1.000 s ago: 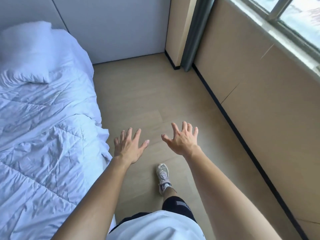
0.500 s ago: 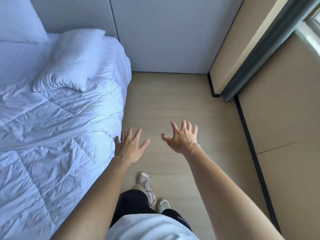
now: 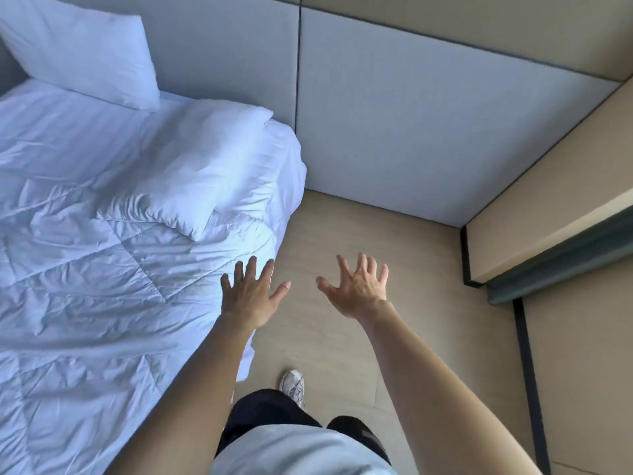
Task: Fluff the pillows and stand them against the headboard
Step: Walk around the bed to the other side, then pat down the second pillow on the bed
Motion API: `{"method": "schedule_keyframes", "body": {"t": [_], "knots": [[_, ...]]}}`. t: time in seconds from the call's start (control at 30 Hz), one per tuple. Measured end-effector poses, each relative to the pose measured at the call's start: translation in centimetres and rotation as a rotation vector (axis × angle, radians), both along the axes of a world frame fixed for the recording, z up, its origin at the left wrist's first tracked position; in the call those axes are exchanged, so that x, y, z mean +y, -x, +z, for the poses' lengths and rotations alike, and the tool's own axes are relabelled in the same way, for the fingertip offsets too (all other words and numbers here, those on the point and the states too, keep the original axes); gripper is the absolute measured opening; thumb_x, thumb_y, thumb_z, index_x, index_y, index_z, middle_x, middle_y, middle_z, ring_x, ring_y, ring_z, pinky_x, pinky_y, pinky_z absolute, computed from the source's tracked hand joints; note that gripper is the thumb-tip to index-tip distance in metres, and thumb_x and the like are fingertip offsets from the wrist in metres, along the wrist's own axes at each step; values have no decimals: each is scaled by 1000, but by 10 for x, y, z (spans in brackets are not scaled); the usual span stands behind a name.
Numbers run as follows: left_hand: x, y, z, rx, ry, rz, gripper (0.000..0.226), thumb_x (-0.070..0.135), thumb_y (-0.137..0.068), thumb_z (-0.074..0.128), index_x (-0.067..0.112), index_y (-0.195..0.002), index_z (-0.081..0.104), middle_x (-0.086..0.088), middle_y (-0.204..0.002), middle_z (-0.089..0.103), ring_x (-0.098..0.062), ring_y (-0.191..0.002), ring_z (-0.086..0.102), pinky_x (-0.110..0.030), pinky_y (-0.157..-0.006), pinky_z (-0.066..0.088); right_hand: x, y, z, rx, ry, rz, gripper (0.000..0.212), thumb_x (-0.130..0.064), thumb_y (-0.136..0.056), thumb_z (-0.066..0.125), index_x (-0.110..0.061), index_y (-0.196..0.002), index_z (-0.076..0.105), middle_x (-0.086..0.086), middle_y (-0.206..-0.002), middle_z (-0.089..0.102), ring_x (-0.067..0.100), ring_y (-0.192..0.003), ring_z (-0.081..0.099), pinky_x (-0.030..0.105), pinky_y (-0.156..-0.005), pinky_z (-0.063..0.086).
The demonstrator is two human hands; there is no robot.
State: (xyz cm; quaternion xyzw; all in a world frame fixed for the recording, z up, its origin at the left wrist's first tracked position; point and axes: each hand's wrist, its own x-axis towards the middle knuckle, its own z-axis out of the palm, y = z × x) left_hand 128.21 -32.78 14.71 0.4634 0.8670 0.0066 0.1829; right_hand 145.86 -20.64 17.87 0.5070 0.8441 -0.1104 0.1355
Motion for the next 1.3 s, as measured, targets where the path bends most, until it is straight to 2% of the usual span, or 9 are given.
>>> {"method": "schedule_keyframes", "body": {"t": [0.23, 0.4, 0.53, 0.63, 0.73, 0.97, 1.13, 1.2, 1.3], "knots": [[79, 75, 0, -31, -22, 126, 70, 69, -93, 27, 33, -152, 21, -3, -162, 16, -32, -148, 13, -57, -116, 17, 99, 99, 1, 0, 17, 123, 79, -79, -84, 22, -32, -147, 27, 16, -148, 31, 33, -139, 23, 59, -116, 6], [135, 127, -16, 5, -4, 252, 71, 70, -92, 28, 35, -153, 22, -3, -163, 18, -31, -149, 16, -56, -116, 19, 177, 163, -15, -26, 36, 246, 83, -81, -83, 21, -33, -151, 23, 17, -155, 24, 34, -143, 19, 60, -117, 4], [185, 170, -29, 0, -17, 371, 82, 76, -85, 11, 32, -152, 27, -6, -162, 22, -33, -148, 21, -58, -114, 21, 248, 221, -27, -31, 56, 343, 83, -80, -84, 22, -33, -154, 19, 16, -157, 21, 33, -144, 17, 60, -117, 1], [226, 203, -35, -52, 33, 472, 71, 70, -94, 19, 34, -155, 17, -3, -165, 12, -31, -150, 11, -55, -118, 15, 298, 268, -31, -25, 79, 428, 83, -80, -84, 22, -35, -154, 17, 15, -161, 16, 32, -148, 12, 58, -118, 1], [257, 233, -39, -103, 33, 597, 70, 69, -94, 20, 34, -155, 14, -3, -165, 8, -29, -151, 8, -54, -118, 12, 339, 316, -32, -14, 91, 544, 81, -79, -86, 24, -35, -154, 16, 13, -162, 11, 33, -148, 7, 55, -119, 1], [285, 313, -56, -131, 45, 804, 71, 70, -94, 18, 35, -155, 13, -2, -165, 9, -28, -151, 9, -54, -119, 12, 391, 438, -53, -65, 108, 762, 81, -76, -88, 24, -33, -155, 16, 13, -164, 7, 33, -150, 2, 56, -119, -7], [302, 387, -80, -145, -24, 947, 72, 70, -94, 18, 34, -156, 12, -3, -165, 7, -27, -151, 7, -52, -120, 11, 386, 536, -89, -70, 106, 942, 77, -73, -91, 22, -32, -156, 13, 14, -165, 7, 33, -151, 1, 56, -120, -5], [312, 422, -100, -141, -40, 969, 72, 70, -94, 16, 34, -156, 11, -3, -166, 4, -28, -152, 2, -53, -120, 8, 373, 576, -115, -5, 80, 1034, 73, -67, -94, 23, -32, -157, 16, 14, -166, 8, 33, -152, 4, 57, -121, 1], [328, 473, -140, 3, -57, 989, 70, 69, -95, 19, 33, -155, 19, -8, -166, 4, -34, -152, 2, -61, -119, 6, 360, 638, -160, 155, -5, 1167, 65, -59, -95, 31, -29, -154, 33, 17, -162, 24, 36, -149, 25, 62, -115, 23]]}}
